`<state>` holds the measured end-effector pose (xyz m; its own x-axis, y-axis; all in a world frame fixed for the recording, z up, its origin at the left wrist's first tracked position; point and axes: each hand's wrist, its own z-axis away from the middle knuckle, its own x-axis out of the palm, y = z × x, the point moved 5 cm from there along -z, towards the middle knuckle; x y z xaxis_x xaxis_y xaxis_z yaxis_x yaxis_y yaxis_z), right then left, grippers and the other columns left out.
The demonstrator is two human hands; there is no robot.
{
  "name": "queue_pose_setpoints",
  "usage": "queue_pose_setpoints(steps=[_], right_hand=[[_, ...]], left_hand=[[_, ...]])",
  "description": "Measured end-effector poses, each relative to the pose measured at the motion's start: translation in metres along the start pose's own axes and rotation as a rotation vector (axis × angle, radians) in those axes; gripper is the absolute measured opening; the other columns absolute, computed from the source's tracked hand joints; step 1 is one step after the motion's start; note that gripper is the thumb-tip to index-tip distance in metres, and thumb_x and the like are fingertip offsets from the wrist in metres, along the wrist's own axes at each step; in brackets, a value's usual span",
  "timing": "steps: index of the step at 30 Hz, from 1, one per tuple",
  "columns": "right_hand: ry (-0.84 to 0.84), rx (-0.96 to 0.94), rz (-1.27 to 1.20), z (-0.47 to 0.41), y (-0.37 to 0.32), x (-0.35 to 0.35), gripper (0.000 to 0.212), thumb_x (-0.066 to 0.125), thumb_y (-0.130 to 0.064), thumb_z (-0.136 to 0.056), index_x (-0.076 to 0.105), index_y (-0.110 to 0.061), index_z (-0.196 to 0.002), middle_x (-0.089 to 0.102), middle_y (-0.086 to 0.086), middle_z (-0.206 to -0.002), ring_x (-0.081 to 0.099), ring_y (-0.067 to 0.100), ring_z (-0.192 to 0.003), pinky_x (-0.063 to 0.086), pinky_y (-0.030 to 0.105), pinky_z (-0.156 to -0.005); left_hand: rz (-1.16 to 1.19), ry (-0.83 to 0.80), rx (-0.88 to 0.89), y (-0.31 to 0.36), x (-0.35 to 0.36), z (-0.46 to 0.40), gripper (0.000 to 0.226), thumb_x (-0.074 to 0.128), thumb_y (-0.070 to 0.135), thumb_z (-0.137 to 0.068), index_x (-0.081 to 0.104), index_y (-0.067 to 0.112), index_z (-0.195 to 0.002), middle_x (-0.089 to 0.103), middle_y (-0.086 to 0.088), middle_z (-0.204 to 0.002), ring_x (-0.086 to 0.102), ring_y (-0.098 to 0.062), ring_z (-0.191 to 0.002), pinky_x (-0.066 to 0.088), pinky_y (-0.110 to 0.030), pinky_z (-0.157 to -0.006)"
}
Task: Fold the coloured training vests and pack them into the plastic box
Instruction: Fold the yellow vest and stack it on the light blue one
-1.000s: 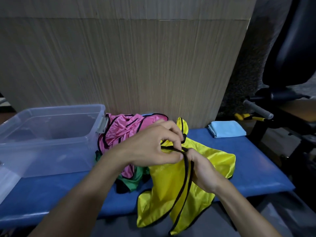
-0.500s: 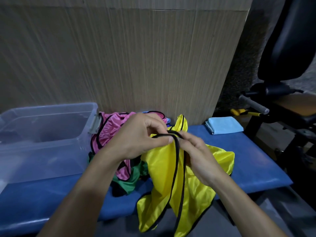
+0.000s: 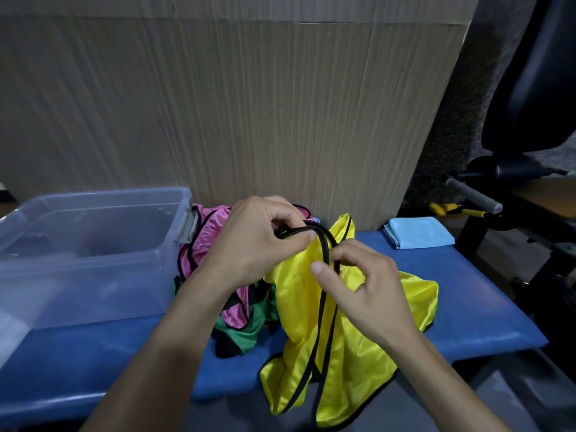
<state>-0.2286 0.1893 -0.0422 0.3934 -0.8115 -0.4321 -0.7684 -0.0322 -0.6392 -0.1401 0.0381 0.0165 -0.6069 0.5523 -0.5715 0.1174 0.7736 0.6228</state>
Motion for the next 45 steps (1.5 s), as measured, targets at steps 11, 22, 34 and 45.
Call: queue_pose_setpoints(steps=[11, 22, 34, 45], right_hand=[[-0.114, -0.006, -0.112, -0.011, -0.016, -0.029, 0.030, 0.059, -0.024, -0.097, 0.055, -0.013, -0.070, 0.046, -0.009, -0.064, 0.043, 0.006, -0.062, 0.033, 0.021, -0.059], [-0.173, -0.191, 0.137, -0.043, -0.070, -0.102, 0.037, 0.071, -0.028, -0.090, 0.049, -0.033, -0.061, 0.050, -0.013, -0.062, 0.050, 0.006, -0.060, 0.037, 0.025, -0.062], [-0.345, 0.038, -0.189, -0.077, -0.116, -0.145, 0.043, 0.087, -0.041, -0.075, 0.079, -0.002, -0.092, 0.076, 0.022, -0.094, 0.070, 0.050, -0.092, 0.053, 0.068, -0.086], [-0.226, -0.011, -0.070, -0.123, -0.123, -0.187, 0.027, 0.085, -0.027, -0.070, 0.076, -0.004, -0.080, 0.075, 0.013, -0.077, 0.069, 0.022, -0.070, 0.055, 0.029, -0.061]], left_hand=[[0.104, -0.132, -0.004, 0.021, 0.000, 0.014, 0.014, 0.078, 0.043, -0.084, 0.079, 0.029, -0.087, 0.076, 0.008, -0.086, 0.072, -0.013, -0.083, 0.056, -0.047, -0.076], [-0.031, 0.247, 0.137, 0.106, -0.086, -0.020, 0.018, 0.076, 0.042, -0.083, 0.073, 0.031, -0.068, 0.069, 0.016, -0.064, 0.061, 0.003, -0.062, 0.043, -0.024, -0.058], [0.135, 0.537, 0.348, 0.233, -0.227, -0.026, 0.014, 0.076, 0.035, -0.089, 0.077, 0.022, -0.083, 0.070, 0.007, -0.075, 0.063, -0.004, -0.072, 0.050, -0.025, -0.066], [-0.266, 0.447, 0.081, 0.129, -0.240, -0.016, 0.007, 0.075, 0.021, -0.091, 0.074, 0.029, -0.092, 0.072, 0.019, -0.081, 0.065, -0.003, -0.077, 0.051, -0.024, -0.076]])
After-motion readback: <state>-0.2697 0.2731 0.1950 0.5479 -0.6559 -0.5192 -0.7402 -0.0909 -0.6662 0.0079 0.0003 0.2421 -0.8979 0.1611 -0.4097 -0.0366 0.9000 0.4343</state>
